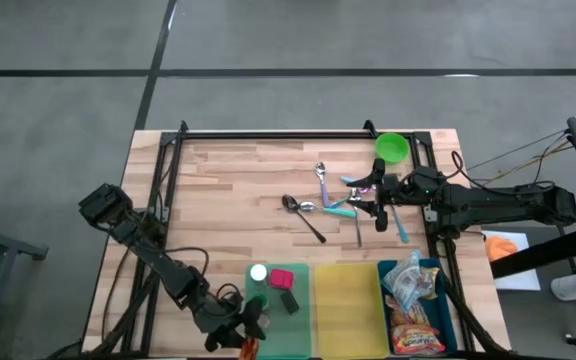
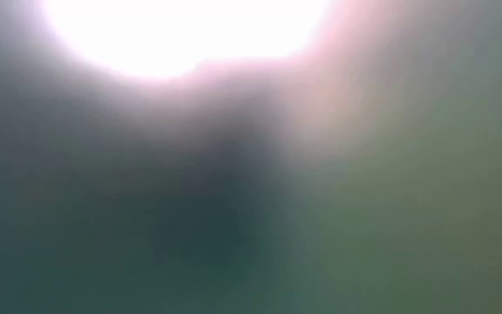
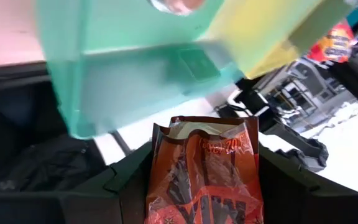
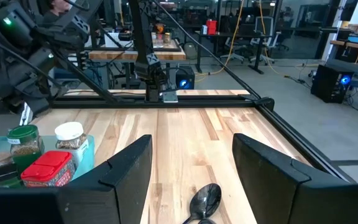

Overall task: Pick & Place Food Item
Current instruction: Put the orange seasoning pack into the green bin

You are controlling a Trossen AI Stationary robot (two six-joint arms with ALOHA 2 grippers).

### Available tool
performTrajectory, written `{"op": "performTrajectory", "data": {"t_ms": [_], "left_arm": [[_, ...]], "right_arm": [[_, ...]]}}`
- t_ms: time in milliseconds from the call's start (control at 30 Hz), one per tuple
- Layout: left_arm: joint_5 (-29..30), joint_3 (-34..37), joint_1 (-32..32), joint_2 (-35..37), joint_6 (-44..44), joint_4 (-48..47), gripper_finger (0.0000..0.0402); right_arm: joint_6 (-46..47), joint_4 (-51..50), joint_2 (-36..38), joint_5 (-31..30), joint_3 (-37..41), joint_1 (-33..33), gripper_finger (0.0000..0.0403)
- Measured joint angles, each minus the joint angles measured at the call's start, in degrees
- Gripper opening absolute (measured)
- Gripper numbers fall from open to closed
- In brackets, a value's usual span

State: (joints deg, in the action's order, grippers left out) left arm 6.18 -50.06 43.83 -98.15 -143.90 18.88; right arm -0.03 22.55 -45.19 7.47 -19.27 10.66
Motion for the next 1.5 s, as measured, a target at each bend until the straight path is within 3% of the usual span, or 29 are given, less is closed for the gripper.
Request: {"op": "performTrajectory", "data": {"t_ms": [533,767,1500], "left_arm": [[5.00,-1.03,0.97,-5.46,-2.42,9.72,0.0232],[5.54,-1.05,2.65,-7.29,-15.54,7.69,0.0232],[6.92,-1.05,2.73,-7.50,-14.95,9.24,0.0232]], "right_arm": [[0.00,0.00,0.00,0.00,-0.02,-0.02,0.0221],[0.02,0.00,0.00,0.02,-0.02,0.00,0.0221],[0.00,0.00,0.00,0.02,-0.02,-0.01,0.0221]]}}
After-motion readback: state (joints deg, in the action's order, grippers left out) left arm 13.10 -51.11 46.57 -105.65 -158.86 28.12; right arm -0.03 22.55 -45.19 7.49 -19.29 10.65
